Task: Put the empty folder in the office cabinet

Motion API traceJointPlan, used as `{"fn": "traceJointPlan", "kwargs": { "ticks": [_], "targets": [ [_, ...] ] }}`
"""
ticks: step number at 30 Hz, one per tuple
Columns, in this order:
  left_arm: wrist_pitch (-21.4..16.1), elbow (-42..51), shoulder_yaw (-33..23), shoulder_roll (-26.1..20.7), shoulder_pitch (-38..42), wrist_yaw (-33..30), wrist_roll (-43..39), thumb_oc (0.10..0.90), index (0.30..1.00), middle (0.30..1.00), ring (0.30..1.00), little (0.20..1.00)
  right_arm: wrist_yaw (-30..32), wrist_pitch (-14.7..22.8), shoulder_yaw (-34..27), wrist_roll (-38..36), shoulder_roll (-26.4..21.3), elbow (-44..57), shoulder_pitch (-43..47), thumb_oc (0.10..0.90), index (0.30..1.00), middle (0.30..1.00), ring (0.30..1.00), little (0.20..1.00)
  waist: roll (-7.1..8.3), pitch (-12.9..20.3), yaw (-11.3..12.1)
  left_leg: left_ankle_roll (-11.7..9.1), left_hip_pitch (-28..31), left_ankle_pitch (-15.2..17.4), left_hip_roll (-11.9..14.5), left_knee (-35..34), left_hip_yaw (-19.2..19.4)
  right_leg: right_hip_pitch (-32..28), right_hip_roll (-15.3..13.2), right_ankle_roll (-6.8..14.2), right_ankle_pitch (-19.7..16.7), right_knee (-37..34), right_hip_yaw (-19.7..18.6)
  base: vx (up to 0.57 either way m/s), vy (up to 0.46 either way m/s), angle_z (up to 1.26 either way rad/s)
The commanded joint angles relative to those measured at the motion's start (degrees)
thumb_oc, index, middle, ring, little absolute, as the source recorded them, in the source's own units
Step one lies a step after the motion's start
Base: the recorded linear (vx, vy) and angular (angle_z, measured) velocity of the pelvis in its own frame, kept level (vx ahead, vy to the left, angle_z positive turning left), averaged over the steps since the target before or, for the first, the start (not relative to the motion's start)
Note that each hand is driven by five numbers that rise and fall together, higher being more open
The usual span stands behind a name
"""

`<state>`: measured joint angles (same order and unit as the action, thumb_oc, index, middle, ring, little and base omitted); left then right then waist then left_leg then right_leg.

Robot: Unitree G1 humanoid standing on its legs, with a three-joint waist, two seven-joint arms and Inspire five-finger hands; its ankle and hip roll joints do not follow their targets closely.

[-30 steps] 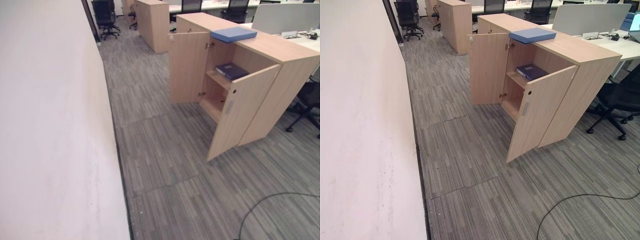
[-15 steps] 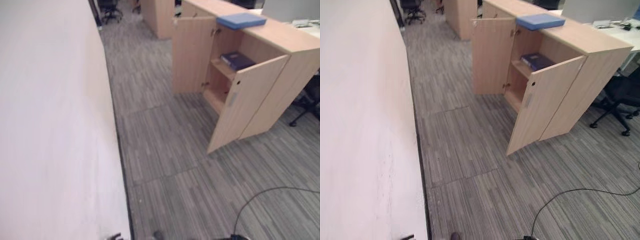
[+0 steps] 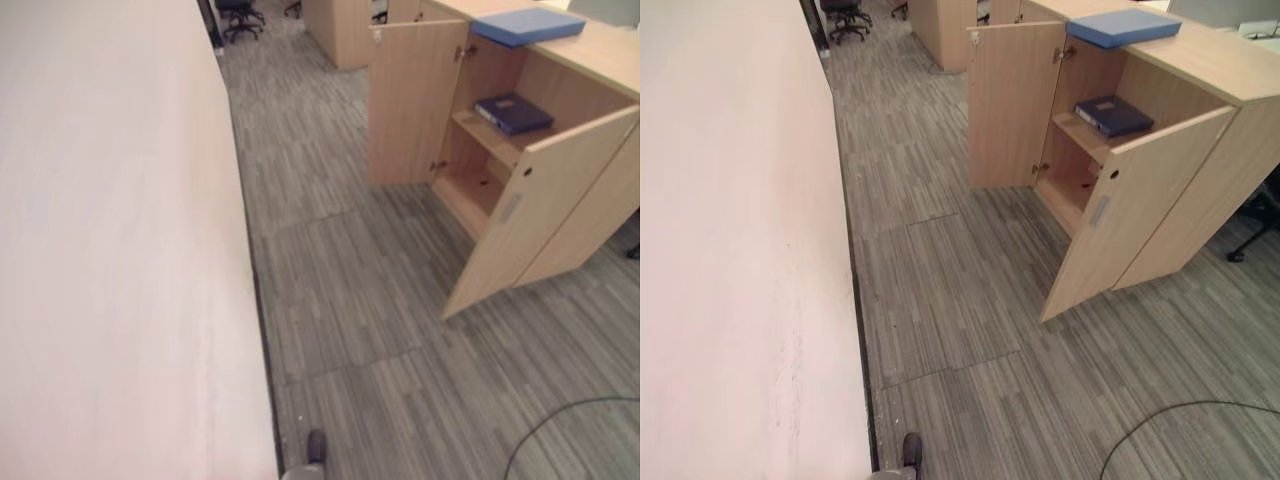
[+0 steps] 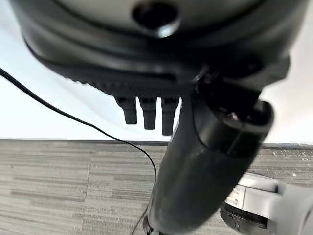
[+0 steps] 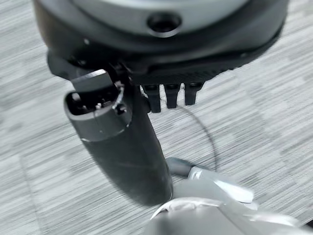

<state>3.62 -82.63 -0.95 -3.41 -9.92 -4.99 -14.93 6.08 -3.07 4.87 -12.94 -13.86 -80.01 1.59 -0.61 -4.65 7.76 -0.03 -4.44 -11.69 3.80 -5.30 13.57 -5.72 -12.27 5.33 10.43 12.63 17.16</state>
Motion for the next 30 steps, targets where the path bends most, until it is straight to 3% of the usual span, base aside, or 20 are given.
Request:
{"fn": "traceJointPlan", "kwargs": {
  "ticks": [1,2,4,5,6,7,8,9,11,12,13,16,20,21,23,25,28,30],
  "targets": [
    [-3.43,2.01,-0.08,-8.09,5.69,-3.93,2.26,0.8,0.9,0.9,0.9,0.9,-0.42,-0.28,0.58,0.92,-0.09,2.65,2.4,0.8,0.9,0.9,0.9,0.9,0.5,-0.19,0.92,0.47,0.44,8.17,-7.19,0.3,0.04,0.92,-21.06,6.75,-26.06,9.41,5.29,0.24,0.335,0.18],
    [-3.38,2.25,0.15,-8.42,5.65,-4.0,2.46,0.8,0.9,0.9,0.9,0.9,-0.31,-0.13,1.09,0.89,0.09,3.37,2.59,0.8,0.9,0.9,0.9,0.9,0.47,-0.75,0.37,0.45,2.09,10.11,-7.58,0.3,-0.72,2.29,-21.24,7.79,-26.39,12.58,5.22,0.25,0.272,0.23],
    [-3.58,3.23,0.8,-8.86,5.52,-4.2,2.23,0.8,0.9,0.9,0.9,0.9,-0.14,0.53,2.08,0.54,0.1,5.15,3.6,0.8,0.9,0.9,0.9,0.9,-0.75,-2.89,-1.13,0.96,4.35,10.81,-7.03,0.3,-1.49,8.02,-18.6,6.64,-23.3,15.31,5.21,0.19,0.128,0.19],
    [-3.64,3.46,0.85,-8.85,5.52,-4.25,2.12,0.8,0.9,0.9,0.9,0.9,-0.12,0.65,2.25,0.19,0.01,5.71,4.09,0.8,0.9,0.9,0.9,0.9,-1.38,-3.77,-1.52,1.36,4.44,9.63,-6.67,0.3,-0.85,9.68,-17.52,5.12,-23.8,13.95,6.54,0.1,0.02,0.08],
    [-3.76,3.7,1.03,-8.71,5.35,-4.33,1.77,0.8,0.9,0.9,0.9,0.9,0.06,0.88,2.56,-0.27,-0.06,6.55,4.89,0.8,0.9,0.9,0.9,0.9,-1.92,-5.05,-2.47,1.31,5.95,10.05,-6.48,0.3,-1.1,12.55,-15.23,4.74,-23.25,12.39,7.08,0.04,0.002,0.08],
    [-3.76,3.7,1.0,-8.66,5.38,-4.34,1.77,0.8,0.9,0.9,0.9,0.9,0.07,0.87,2.58,-0.28,-0.1,6.55,4.94,0.8,0.9,0.9,0.9,0.9,-2.11,-5.13,-2.46,1.22,6.03,10.09,-6.25,0.3,-1.08,12.36,-14.97,4.62,-23.29,12.18,7.2,0.14,-0.022,0.04],
    [-3.78,3.61,1.45,-8.46,5.29,-4.41,1.8,0.8,0.9,0.9,0.9,0.9,0.22,1.06,2.78,-0.75,-0.01,6.87,5.72,0.8,0.9,0.9,0.9,0.9,-2.2,-6.05,-3.31,1.04,7.22,10.69,-6.44,0.3,-1.67,14.69,-12.71,4.47,-23.02,9.23,7.63,0.24,-0.107,0.17],
    [-3.89,3.59,2.1,-8.0,5.11,-4.32,1.67,0.8,0.9,0.9,0.9,0.9,0.48,1.11,3.3,-2.02,0.3,6.9,7.03,0.8,0.9,0.9,0.9,0.9,-1.71,-7.51,-4.83,0.36,9.86,12.32,-7.08,0.3,-2.77,17.66,-7.8,4.52,-23.81,1.11,7.88,0.34,-0.156,0.16],
    [-3.82,3.43,2.06,-7.9,5.01,-3.99,2.07,0.8,0.9,0.9,0.9,0.9,0.78,1.36,2.91,-3.39,0.4,7.04,7.87,0.8,0.9,0.9,0.9,0.9,-0.75,-8.05,-5.97,-0.43,11.84,13.93,-7.59,0.3,-4.49,19.33,-3.88,5.46,-25.65,-6.37,7.34,0.29,-0.155,0.05],
    [-3.82,3.42,2.05,-7.9,5.02,-3.98,2.08,0.8,0.9,0.9,0.9,0.9,0.78,1.37,2.92,-3.4,0.4,7.02,7.88,0.8,0.9,0.9,0.9,0.9,-0.84,-8.1,-5.98,-0.48,11.92,14.0,-7.46,0.3,-4.51,19.11,-3.71,5.44,-25.74,-6.62,7.44,0.32,-0.181,0.42],
    [-4.08,3.17,1.81,-8.02,5.1,-3.86,2.68,0.8,0.9,0.9,0.9,0.9,0.91,1.6,2.68,-3.96,0.69,6.73,7.99,0.8,0.9,0.9,0.9,0.9,0.14,-7.97,-7.1,-1.04,13.04,15.4,-7.72,0.3,-6.37,20.75,-1.81,5.74,-26.96,-11.2,4.89,0.31,-0.174,0.69],
    [-4.21,2.35,1.28,-7.7,5.2,-3.7,2.71,0.8,0.9,0.9,0.9,0.9,0.82,1.59,2.73,-3.96,0.65,5.92,7.73,0.8,0.9,0.9,0.9,0.9,0.58,-7.2,-7.0,-1.27,13.72,16.85,-7.78,0.3,-7.59,19.45,-1.66,5.46,-26.77,-13.75,5.07,0.27,-0.158,0.84],
    [-3.92,0.46,0.3,-7.32,4.88,-3.92,2.7,0.8,0.9,0.9,0.9,0.9,0.25,1.47,2.27,-2.98,0.16,3.42,5.79,0.8,0.9,0.9,0.9,0.9,-0.44,-4.26,-7.19,-2.54,17.33,19.12,-3.36,0.3,-9.47,17.29,-0.42,3.58,-23.94,-10.51,5.92,0.46,-0.252,0.26],
    [-3.98,0.61,0.49,-7.33,5.25,-3.87,2.4,0.8,0.9,0.9,0.9,0.9,0.24,1.56,1.87,-3.09,-0.27,2.49,5.22,0.8,0.9,0.9,0.9,0.9,-0.79,-3.68,-7.38,-3.7,17.64,19.83,-0.49,2.26,-9.45,16.57,0.23,2.48,-21.18,-8.73,6.46,0.35,-0.32,0.64],
    [-4.13,1.12,0.93,-7.51,5.97,-3.66,1.88,0.8,0.9,0.9,0.9,0.9,0.28,1.75,1.08,-3.88,-0.83,1.98,4.89,0.8,0.9,0.9,0.9,0.9,-0.42,-4.01,-7.77,-4.94,15.45,20.4,1.93,8.88,-8.61,15.16,0.8,1.06,-18.55,-7.39,6.77,0.26,-0.296,0.47],
    [-4.25,1.94,1.2,-7.68,6.48,-3.54,1.3,0.8,0.9,0.9,0.9,0.9,0.32,1.76,0.54,-4.31,-1.33,1.54,4.58,0.8,0.9,0.9,0.9,0.9,0.14,-4.6,-7.72,-5.72,11.44,17.34,3.75,18.39,-7.44,12.62,1.56,-0.64,-16.29,-7.51,7.57,0.16,-0.251,0.16],
    [-4.38,3.06,1.31,-7.98,7.0,-3.73,0.56,0.8,0.9,0.9,0.9,0.9,0.32,1.47,0.7,-3.94,-2.03,1.22,4.07,0.8,0.9,0.9,0.9,0.9,1.5,-5.9,-6.69,-4.95,4.48,12.17,4.38,31.94,-6.81,8.9,3.22,-3.38,-13.02,-8.16,8.06,0.16,-0.218,0.04],
    [-4.33,3.25,1.26,-7.96,6.76,-4.01,0.49,0.8,0.9,0.9,0.9,0.9,0.39,1.15,0.54,-3.55,-2.55,1.07,3.82,0.8,0.9,0.9,0.9,0.9,2.47,-6.31,-5.5,-3.82,-0.71,13.42,3.15,33.58,-5.87,6.88,3.02,-3.51,-11.55,-8.71,7.47,0.17,-0.107,-0.12]
  ]
}}
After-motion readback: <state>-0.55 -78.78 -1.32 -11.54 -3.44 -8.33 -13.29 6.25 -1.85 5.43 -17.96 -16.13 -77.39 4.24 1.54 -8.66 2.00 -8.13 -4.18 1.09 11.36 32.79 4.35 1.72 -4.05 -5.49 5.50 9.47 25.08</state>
